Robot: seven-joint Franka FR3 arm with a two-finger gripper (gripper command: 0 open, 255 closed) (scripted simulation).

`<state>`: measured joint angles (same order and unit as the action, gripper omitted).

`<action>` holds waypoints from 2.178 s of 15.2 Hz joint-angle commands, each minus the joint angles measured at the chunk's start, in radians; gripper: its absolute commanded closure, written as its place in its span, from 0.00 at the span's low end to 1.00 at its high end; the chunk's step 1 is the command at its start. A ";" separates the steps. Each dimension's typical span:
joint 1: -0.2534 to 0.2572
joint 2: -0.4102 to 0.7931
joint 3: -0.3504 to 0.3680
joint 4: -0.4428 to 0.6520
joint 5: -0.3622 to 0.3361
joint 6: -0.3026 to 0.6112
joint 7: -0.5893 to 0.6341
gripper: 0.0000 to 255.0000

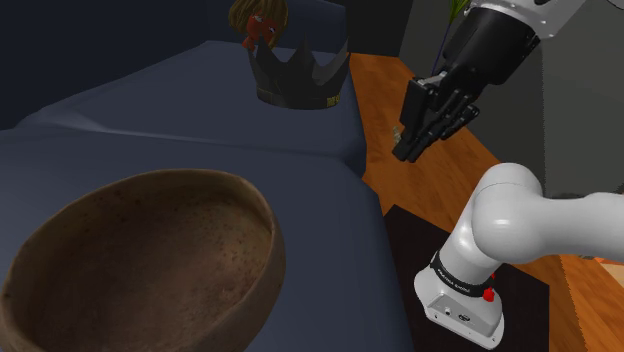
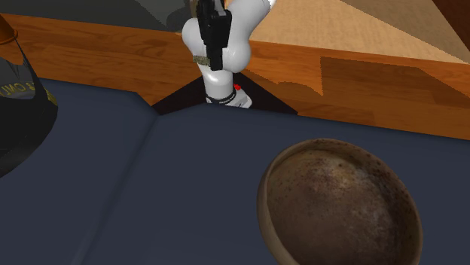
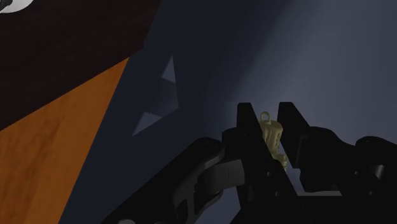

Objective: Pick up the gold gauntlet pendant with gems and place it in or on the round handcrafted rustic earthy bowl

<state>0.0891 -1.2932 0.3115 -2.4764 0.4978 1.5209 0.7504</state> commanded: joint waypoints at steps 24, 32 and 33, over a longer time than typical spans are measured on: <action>-0.061 0.281 0.079 0.419 0.012 -0.085 0.126 1.00; -0.150 0.453 0.305 0.589 0.072 0.013 0.262 1.00; -0.166 0.477 0.337 0.616 0.075 0.024 0.280 1.00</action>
<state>-0.0636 -0.8366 0.6180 -1.8836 0.5677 1.5337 1.0116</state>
